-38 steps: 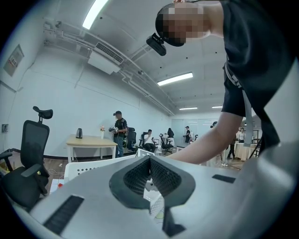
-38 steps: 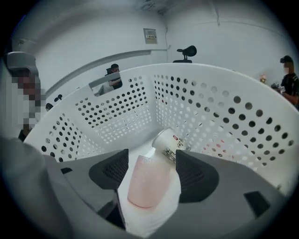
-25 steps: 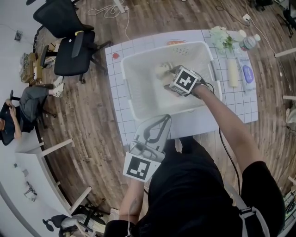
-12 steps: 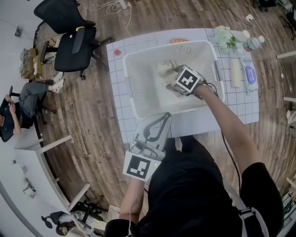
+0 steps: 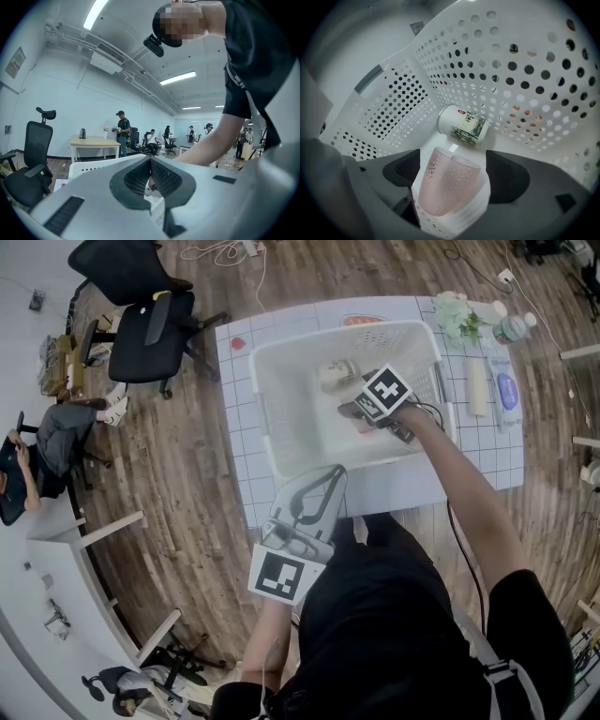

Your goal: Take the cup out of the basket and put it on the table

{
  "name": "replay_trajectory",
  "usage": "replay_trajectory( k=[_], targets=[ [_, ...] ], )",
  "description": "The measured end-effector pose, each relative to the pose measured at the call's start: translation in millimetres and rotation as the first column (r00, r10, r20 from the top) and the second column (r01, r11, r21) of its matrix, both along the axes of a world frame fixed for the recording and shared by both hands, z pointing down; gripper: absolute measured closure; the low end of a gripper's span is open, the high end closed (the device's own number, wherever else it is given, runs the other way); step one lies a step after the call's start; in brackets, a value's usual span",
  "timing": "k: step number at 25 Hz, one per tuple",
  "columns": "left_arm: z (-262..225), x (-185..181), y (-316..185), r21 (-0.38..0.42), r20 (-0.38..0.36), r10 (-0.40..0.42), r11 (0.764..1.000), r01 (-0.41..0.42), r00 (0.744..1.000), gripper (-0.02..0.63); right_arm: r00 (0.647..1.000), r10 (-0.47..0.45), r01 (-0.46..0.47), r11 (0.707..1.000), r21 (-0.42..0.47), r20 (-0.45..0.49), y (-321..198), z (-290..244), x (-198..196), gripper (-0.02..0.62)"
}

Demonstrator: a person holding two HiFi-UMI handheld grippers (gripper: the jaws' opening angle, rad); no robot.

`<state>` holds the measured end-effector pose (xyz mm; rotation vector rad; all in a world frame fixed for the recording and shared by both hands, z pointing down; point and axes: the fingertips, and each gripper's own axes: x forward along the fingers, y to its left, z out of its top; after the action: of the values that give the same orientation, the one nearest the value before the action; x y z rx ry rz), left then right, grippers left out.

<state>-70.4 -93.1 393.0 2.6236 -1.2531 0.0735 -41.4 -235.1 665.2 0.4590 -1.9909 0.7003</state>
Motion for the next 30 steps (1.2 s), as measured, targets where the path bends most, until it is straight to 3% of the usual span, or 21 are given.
replay_trajectory(
  k=[10, 13, 15, 30],
  targets=[
    [-1.1, 2.1, -0.8, 0.004, -0.01, 0.0, 1.0, 0.0, 1.0, 0.597, 0.995, 0.097, -0.098, 0.99, -0.1, -0.013, 3.3, 11.2, 7.0, 0.175],
    [0.6, 1.6, 0.1, -0.004, -0.006, 0.0, 1.0, 0.0, 1.0, 0.597, 0.997, 0.076, -0.077, 0.99, -0.117, -0.007, 6.4, 10.5, 5.8, 0.181],
    [1.0, 1.4, 0.5, -0.004, -0.002, 0.001, 1.0, -0.001, 1.0, 0.597, 0.998, 0.055, -0.055, 0.991, -0.121, 0.002, 8.2, 8.0, 4.7, 0.225],
    [-4.9, -0.1, -2.0, 0.006, -0.006, -0.011, 1.0, 0.012, 1.0, 0.597, 0.997, -0.004, 0.009, 0.998, -0.066, 0.073, 5.4, -11.8, -3.4, 0.238]
  ],
)
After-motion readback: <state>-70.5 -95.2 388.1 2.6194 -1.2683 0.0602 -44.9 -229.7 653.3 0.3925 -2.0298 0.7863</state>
